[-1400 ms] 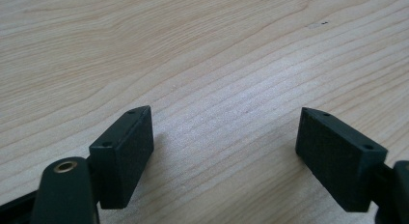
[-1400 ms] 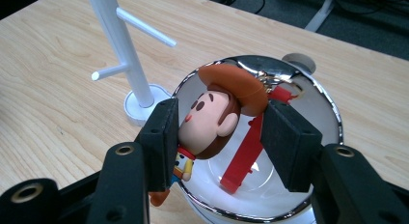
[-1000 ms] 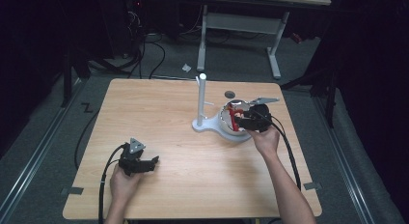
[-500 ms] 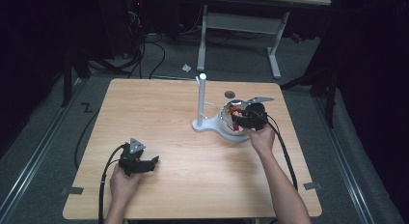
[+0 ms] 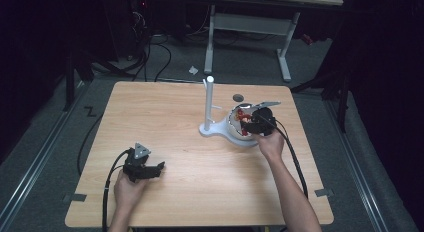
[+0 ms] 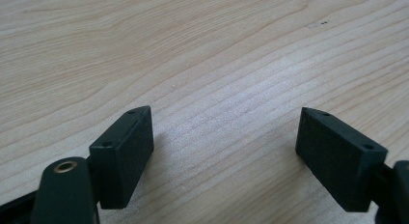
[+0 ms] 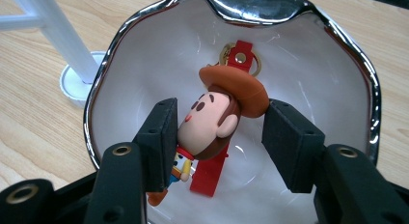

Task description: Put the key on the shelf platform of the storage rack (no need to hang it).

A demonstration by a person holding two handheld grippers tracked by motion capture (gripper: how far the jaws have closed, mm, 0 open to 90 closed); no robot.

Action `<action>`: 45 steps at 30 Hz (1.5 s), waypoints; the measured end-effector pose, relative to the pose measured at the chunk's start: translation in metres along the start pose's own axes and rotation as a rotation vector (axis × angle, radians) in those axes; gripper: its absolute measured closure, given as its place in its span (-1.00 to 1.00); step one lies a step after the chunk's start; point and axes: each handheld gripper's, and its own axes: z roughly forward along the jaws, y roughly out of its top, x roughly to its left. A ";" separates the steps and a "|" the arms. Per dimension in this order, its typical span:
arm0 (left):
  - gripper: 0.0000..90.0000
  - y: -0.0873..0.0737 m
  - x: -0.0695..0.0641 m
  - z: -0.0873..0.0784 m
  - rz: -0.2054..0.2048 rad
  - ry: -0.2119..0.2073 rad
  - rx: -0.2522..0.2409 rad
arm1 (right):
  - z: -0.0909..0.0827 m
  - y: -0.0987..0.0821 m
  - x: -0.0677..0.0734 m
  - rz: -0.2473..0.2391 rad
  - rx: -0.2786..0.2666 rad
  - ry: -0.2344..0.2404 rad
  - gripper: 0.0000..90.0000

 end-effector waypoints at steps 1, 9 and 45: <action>-0.52 0.000 0.000 0.000 -0.001 0.000 -0.001 | 0.000 0.000 0.000 0.007 0.003 0.001 0.05; -0.52 0.000 0.000 0.000 0.001 0.000 0.000 | -0.008 0.002 -0.005 0.022 -0.022 0.018 -0.07; -0.52 0.000 0.000 0.000 0.001 0.001 -0.001 | -0.092 0.000 -0.017 0.025 -0.157 0.076 -0.04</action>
